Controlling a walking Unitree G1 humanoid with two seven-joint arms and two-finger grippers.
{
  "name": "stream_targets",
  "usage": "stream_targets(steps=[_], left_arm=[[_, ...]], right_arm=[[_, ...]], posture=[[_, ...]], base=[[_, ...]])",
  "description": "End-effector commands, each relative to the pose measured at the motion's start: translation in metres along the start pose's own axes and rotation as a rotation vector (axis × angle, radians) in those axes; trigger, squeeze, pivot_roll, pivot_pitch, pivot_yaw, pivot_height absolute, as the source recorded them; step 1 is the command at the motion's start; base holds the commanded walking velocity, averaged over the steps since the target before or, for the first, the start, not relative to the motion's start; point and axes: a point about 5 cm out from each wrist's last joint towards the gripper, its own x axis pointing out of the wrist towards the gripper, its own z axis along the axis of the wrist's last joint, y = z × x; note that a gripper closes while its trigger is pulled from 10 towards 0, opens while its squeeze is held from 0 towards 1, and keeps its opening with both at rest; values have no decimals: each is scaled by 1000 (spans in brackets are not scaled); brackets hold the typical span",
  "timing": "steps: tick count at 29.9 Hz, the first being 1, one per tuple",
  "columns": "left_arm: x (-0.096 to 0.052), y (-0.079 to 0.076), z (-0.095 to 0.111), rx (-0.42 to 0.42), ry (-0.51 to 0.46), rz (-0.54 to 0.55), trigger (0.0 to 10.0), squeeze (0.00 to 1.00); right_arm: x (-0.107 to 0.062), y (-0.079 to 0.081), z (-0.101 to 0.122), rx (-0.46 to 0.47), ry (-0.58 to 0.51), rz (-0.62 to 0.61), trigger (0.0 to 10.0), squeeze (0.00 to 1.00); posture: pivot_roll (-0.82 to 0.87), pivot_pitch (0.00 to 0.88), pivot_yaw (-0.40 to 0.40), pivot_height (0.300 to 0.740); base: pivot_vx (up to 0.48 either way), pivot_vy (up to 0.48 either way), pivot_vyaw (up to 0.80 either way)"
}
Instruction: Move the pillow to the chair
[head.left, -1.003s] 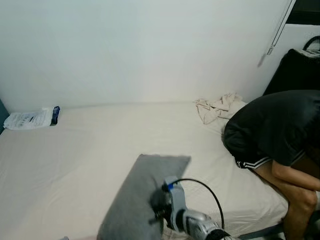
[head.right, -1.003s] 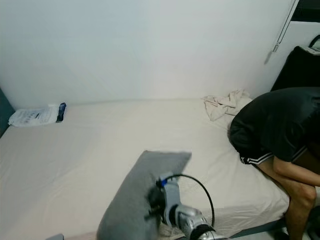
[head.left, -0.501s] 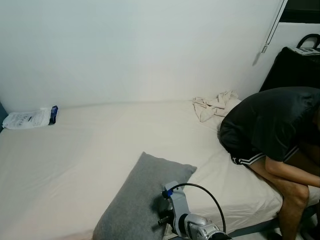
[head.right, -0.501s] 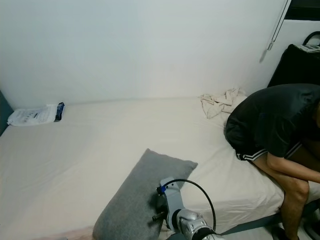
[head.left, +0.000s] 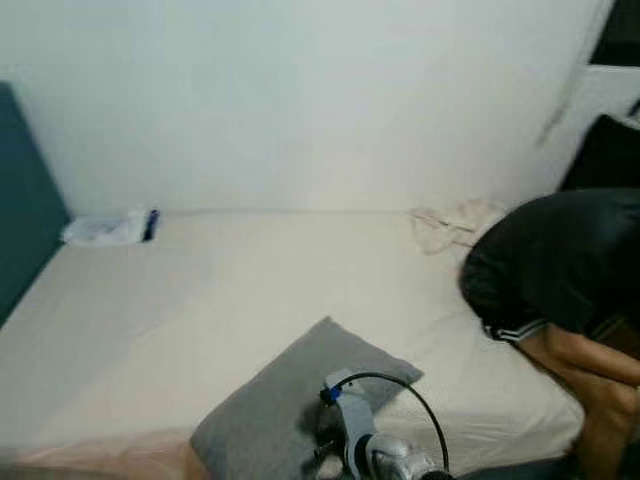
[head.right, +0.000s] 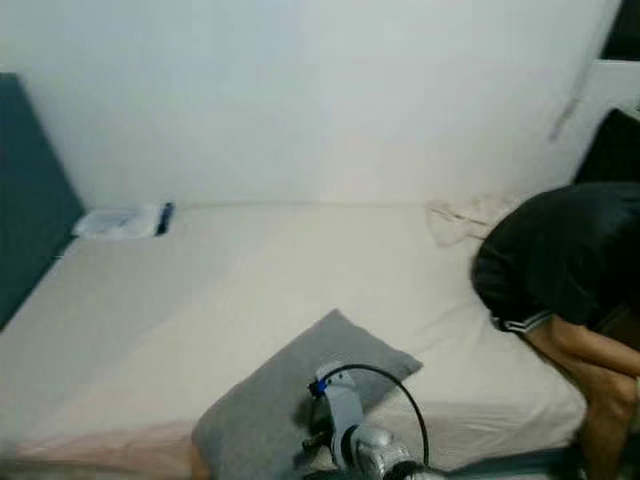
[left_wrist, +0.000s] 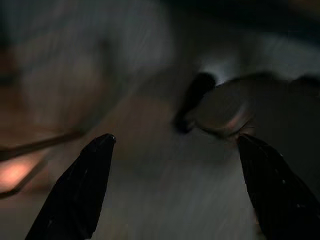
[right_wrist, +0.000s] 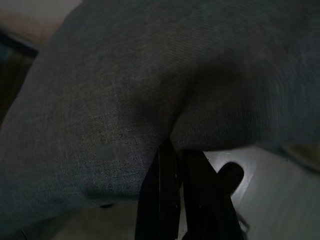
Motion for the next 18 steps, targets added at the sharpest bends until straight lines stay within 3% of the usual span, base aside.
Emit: stream_targets(steps=[1, 18], left_arm=[[1, 0, 9, 16, -26, -3, 10000, 0], [1, 1, 5, 6, -21, -2, 10000, 0]], right_arm=[[0, 0, -6, 15, 20, -1, 10000, 0], [0, 1, -4, 51, 1, -2, 10000, 0]], posture=[[82, 20, -85, 740], [89, 33, -86, 740]], base=[[-371, 0, 0], [-371, 0, -41]])
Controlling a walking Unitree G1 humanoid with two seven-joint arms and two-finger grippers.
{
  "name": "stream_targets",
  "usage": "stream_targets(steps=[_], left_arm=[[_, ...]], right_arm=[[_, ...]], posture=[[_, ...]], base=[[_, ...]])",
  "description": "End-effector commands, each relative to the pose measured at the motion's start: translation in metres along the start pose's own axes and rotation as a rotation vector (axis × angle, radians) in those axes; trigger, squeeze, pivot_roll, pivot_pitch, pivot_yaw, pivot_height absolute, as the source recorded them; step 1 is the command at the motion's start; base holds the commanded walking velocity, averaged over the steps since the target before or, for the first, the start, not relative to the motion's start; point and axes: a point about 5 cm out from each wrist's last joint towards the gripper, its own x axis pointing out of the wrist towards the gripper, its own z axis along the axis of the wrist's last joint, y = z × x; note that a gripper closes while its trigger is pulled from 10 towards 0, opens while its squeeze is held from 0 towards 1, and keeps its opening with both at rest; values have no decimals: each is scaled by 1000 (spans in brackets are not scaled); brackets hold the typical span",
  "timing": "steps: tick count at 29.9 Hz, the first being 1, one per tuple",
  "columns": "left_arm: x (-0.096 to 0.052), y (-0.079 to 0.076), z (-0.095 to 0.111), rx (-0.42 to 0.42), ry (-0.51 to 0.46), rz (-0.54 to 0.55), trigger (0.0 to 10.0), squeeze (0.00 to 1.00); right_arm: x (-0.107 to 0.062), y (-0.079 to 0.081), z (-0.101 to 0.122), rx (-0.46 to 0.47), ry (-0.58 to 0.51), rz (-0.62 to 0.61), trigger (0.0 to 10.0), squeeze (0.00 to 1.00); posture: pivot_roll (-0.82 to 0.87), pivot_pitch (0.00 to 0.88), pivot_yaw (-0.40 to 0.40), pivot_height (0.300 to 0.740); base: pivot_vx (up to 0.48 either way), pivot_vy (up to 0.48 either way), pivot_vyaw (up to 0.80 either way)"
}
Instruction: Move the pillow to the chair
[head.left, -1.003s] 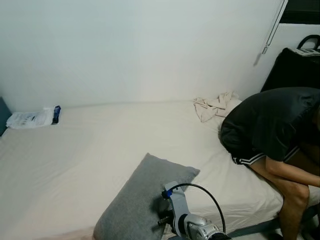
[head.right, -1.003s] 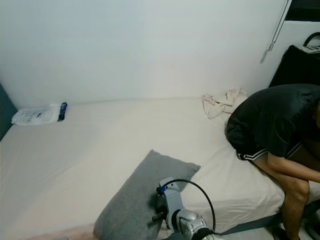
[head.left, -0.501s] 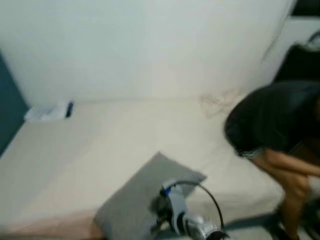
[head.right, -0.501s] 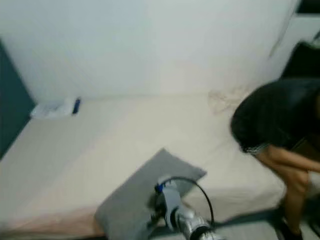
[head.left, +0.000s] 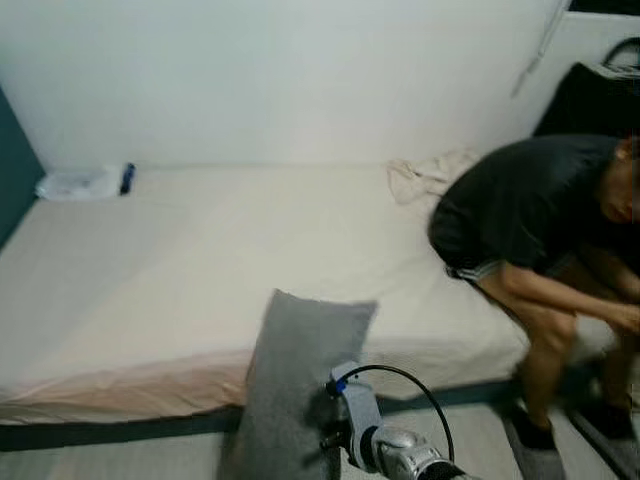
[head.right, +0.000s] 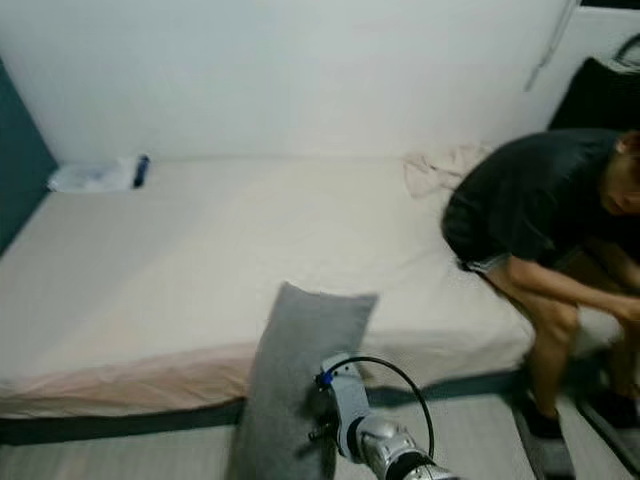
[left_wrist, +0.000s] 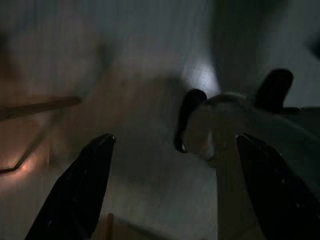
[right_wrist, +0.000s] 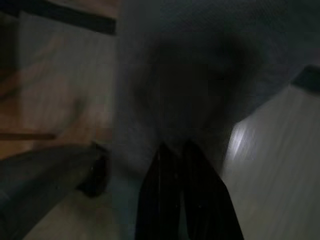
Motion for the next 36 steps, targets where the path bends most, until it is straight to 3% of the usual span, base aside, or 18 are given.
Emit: stream_targets(steps=[1, 11, 18, 26, 36], left_arm=[[-2, -2, -9, -3, 29, -10, 10000, 0], [-1, -3, -7, 6, 22, -14, 10000, 0], [-1, -6, -7, 68, 27, -32, 10000, 0], [-2, -8, -10, 90, 37, -35, 10000, 0], [-2, -11, -13, 223, 53, -62, 10000, 0]], right_arm=[[0, 0, 3, 13, -16, 0, 10000, 0], [0, 1, -2, -7, 24, -3, 10000, 0], [-6, -11, -28, -122, 178, -85, 10000, 0], [-11, -18, -37, -161, 244, -117, 10000, 0], [-14, -20, -48, -267, 310, -126, 10000, 0]], posture=[[89, 33, -86, 740], [92, 36, -86, 740], [94, 32, -91, 740], [101, 26, -97, 740], [113, 10, -101, 740]], base=[[-289, 0, -769], [-29, 0, -759], [0, 0, -754], [0, 0, -745], [0, 0, -733]])
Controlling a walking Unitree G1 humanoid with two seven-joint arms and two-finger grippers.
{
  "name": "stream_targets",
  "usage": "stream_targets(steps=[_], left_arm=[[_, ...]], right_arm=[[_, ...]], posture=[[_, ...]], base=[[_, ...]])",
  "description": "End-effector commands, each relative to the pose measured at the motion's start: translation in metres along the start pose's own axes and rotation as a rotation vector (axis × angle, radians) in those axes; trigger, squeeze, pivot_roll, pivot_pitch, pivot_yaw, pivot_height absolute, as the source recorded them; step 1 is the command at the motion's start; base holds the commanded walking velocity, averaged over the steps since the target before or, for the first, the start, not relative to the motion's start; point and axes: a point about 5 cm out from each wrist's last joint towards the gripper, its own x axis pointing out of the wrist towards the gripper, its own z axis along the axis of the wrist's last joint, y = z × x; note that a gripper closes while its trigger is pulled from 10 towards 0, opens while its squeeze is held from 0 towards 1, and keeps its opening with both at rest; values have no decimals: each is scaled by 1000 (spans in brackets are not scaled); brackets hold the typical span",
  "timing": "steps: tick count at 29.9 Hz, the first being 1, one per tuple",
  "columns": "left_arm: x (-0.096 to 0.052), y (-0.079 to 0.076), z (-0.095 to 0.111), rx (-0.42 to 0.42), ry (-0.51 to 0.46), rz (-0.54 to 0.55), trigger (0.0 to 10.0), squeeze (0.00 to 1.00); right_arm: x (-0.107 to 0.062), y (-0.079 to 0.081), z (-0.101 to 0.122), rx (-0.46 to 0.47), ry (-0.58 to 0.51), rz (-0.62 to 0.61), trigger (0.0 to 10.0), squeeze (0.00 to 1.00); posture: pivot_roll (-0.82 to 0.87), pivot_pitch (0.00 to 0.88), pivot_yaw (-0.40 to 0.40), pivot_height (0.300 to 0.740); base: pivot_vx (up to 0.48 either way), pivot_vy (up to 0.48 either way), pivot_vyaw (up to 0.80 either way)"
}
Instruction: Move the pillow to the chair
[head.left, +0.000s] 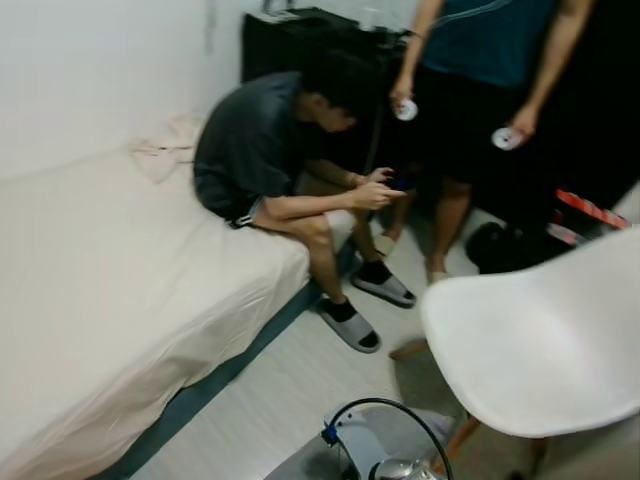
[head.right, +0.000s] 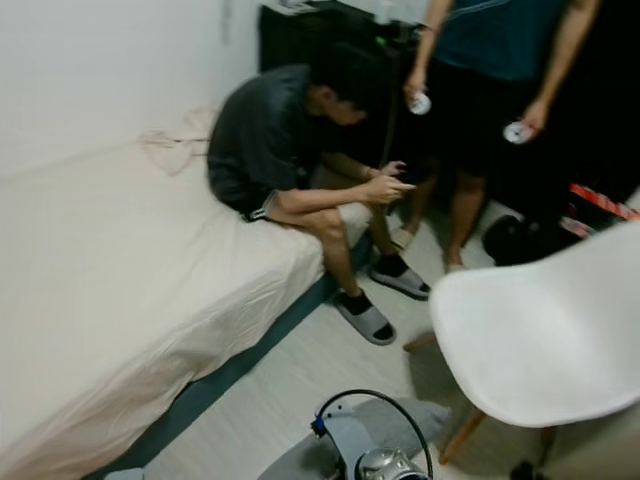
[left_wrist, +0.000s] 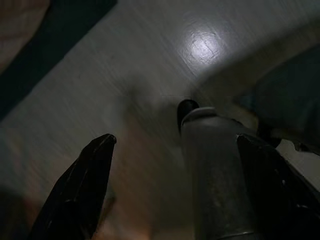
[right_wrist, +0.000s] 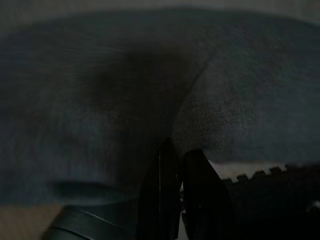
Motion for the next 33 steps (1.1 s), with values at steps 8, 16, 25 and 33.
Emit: stream_targets(steps=[8, 16, 25, 33], left_arm=[[-3, -10, -18, 106, 74, -37, 10000, 0], [-4, -10, -22, 117, 88, -29, 10000, 0], [-6, -2, -27, 92, 88, 7, 10000, 0], [-5, 5, -22, 19, 67, 22, 10000, 0]], right_arm=[[0, 0, -20, -55, 67, -14, 10000, 0], [0, 1, -24, -63, 75, -19, 10000, 0], [1, 6, -18, -32, 13, 11, 10000, 0], [2, 11, -7, -1, -49, 51, 10000, 0]], posture=[[114, 11, -98, 740], [111, 23, -95, 740], [109, 31, -98, 740], [114, 34, -97, 740]], base=[[0, 0, -731], [0, 0, -730], [0, 0, -731], [0, 0, -731]])
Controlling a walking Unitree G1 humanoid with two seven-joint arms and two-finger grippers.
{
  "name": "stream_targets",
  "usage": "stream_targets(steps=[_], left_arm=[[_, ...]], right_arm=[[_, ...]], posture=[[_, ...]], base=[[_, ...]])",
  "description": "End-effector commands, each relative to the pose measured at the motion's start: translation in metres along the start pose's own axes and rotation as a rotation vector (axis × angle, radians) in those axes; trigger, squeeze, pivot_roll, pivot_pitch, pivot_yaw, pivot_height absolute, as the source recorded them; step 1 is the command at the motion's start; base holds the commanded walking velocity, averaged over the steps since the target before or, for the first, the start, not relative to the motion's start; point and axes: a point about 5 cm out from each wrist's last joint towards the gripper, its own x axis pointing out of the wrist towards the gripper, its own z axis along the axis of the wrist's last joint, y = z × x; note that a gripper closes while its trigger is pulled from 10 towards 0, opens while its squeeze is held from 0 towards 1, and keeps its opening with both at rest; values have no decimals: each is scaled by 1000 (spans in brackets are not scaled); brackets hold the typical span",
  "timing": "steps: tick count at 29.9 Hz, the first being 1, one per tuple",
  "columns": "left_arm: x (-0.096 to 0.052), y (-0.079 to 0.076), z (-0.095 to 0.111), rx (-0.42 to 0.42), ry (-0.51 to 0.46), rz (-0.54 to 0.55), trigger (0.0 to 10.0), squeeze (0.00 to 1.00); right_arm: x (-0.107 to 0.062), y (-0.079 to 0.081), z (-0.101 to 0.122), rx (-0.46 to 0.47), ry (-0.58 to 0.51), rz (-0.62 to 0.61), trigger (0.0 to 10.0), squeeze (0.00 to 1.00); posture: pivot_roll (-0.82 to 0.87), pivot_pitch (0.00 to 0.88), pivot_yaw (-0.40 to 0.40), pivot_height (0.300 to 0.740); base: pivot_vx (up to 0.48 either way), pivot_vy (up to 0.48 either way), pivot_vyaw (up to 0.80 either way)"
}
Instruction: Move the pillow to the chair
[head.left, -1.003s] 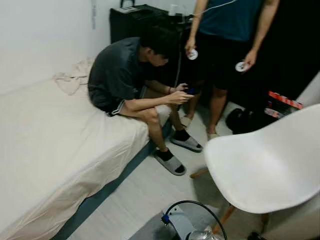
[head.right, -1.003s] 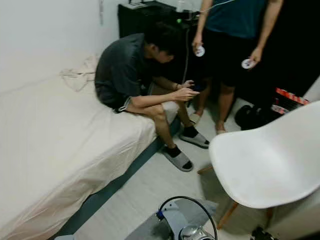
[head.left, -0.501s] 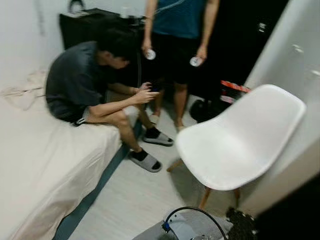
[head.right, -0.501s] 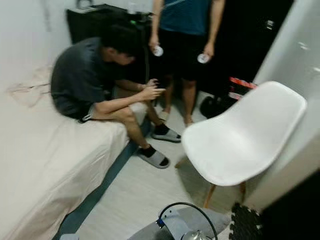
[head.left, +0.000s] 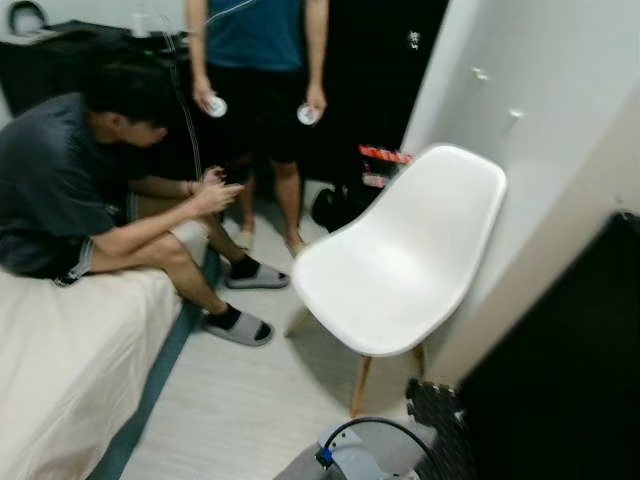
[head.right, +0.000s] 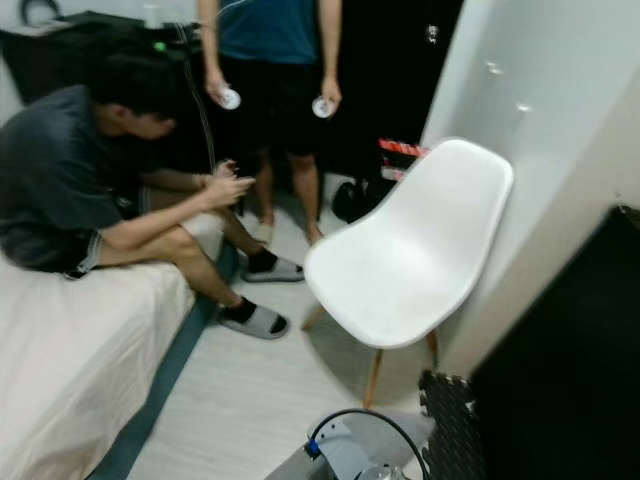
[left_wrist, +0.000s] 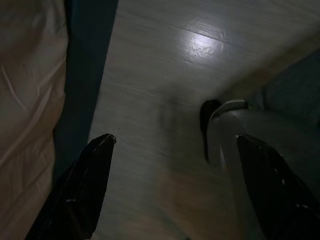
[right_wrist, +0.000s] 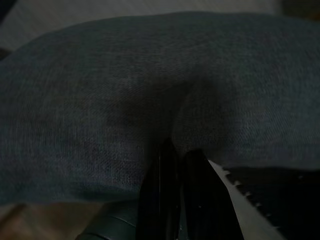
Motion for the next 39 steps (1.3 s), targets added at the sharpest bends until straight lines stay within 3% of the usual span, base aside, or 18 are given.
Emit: stream_targets(steps=[1, 5, 9, 18, 21, 24, 31, 35, 37, 39], left_arm=[[-2, -5, -10, -16, 41, -25, 10000, 0], [-1, -5, -7, -23, 32, -29, 10000, 0], [-1, -6, -6, -25, 28, -41, 10000, 0], [-1, -5, -6, -23, 23, -46, 10000, 0], [-1, -5, -5, -22, 21, -46, 10000, 0], [-1, -4, -4, -18, 17, -45, 10000, 0], [0, -4, -2, -16, 8, -47, 10000, 0], [0, -5, -2, -17, 7, -50, 10000, 0], [0, -6, -2, -16, 7, -53, 10000, 0], [-1, -7, -2, -17, 8, -55, 10000, 0]], right_arm=[[-1, -3, 2, 24, -24, 1, 10000, 0], [0, 2, 9, 26, -71, 43, 10000, 0], [1, 8, 15, -38, -99, 90, 10000, 0], [1, 10, 26, 12, -160, 113, 10000, 0], [-1, 11, 40, 35, -234, 143, 10000, 0], [-5, 10, 69, 186, -378, 230, 10000, 0], [-23, 4, 127, 383, -638, 385, 10000, 0], [-29, 1, 149, 403, -702, 376, 10000, 0], [-30, 2, 156, 338, -701, 338, 10000, 0], [-31, 2, 157, 340, -696, 339, 10000, 0]], posture=[[116, 36, -97, 740], [115, 38, -94, 740], [114, 40, -92, 740], [120, 31, -94, 740], [121, 30, -93, 740], [123, 25, -92, 740], [126, 27, -91, 740], [122, 31, -92, 740], [119, 33, -92, 740], [119, 33, -91, 740]], base=[[0, 0, -744], [0, 0, -200], [67, 0, 0], [377, 0, 0], [390, 0, 0], [389, 0, 0], [390, 0, 0], [392, 0, 0], [386, 0, 0], [386, 0, -800]])
